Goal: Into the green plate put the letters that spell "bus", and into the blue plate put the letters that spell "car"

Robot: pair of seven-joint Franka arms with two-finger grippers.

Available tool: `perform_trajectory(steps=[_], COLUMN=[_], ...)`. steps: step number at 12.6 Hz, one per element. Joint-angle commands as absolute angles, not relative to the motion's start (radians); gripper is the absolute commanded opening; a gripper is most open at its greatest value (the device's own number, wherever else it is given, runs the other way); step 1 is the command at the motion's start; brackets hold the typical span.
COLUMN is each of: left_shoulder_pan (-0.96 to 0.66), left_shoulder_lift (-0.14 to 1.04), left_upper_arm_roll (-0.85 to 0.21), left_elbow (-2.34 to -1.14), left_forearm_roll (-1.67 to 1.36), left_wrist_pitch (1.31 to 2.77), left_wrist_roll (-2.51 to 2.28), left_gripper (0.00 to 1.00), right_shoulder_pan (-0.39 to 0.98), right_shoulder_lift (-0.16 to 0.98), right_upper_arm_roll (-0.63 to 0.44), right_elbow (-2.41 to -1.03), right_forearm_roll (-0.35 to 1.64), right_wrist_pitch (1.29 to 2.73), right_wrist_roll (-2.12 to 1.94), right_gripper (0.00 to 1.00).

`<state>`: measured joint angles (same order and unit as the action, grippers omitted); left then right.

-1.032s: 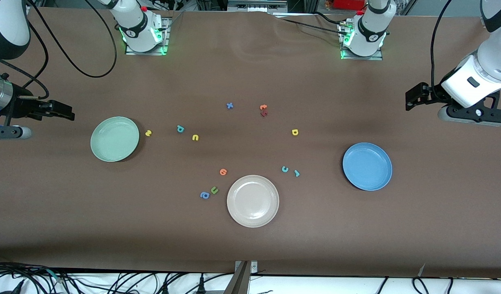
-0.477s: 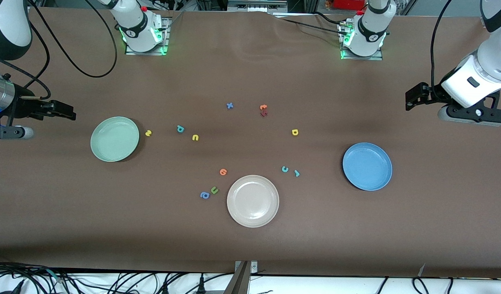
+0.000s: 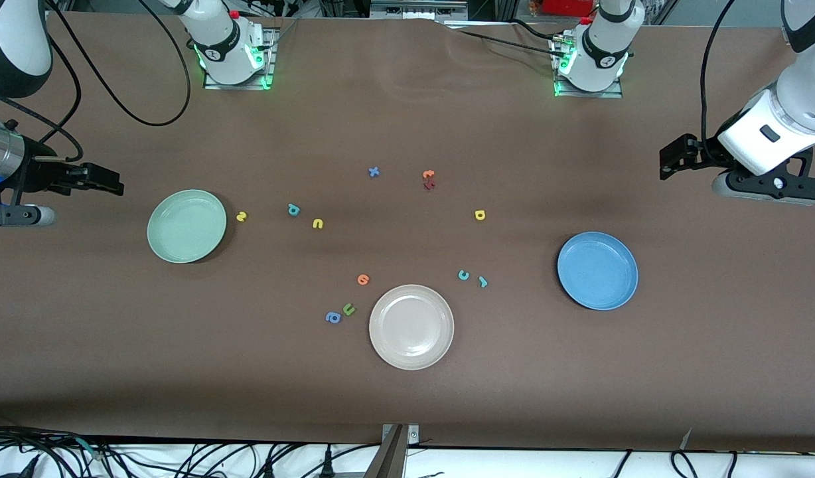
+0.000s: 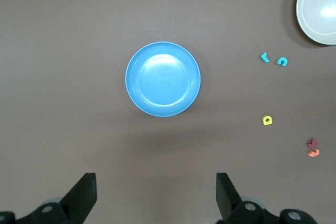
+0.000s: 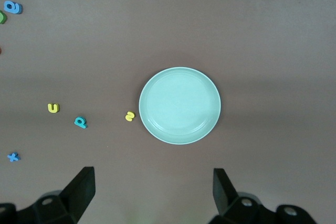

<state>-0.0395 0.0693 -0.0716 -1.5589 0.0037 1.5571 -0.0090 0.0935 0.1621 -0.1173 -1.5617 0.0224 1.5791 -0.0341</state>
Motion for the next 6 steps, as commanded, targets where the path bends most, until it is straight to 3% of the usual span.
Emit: perform_trajectory(steps=[1,6], left_shoulder_pan=[-0.034,-0.034], left_shoulder_lift=[0.077,0.077], left_upper_arm_roll=[-0.077,-0.077], left_elbow=[-1.532,-1.532], left_forearm_roll=[0.008,0.008], left_wrist_pitch=[1.534,1.532], left_wrist_roll=[0.009,0.009], left_gripper=[1.00,1.00], right_shoulder_pan=[0.091,0.089], right_shoulder_lift=[0.147,0.146], right_upper_arm_roll=[-0.106,-0.106], right_elbow=[-1.577,-1.577], right_forearm_roll=[0.006,0.006], right_wrist_pitch=[1.578,1.580], right_wrist_roll=[-0.020,-0.020], right_gripper=[1.00,0.99])
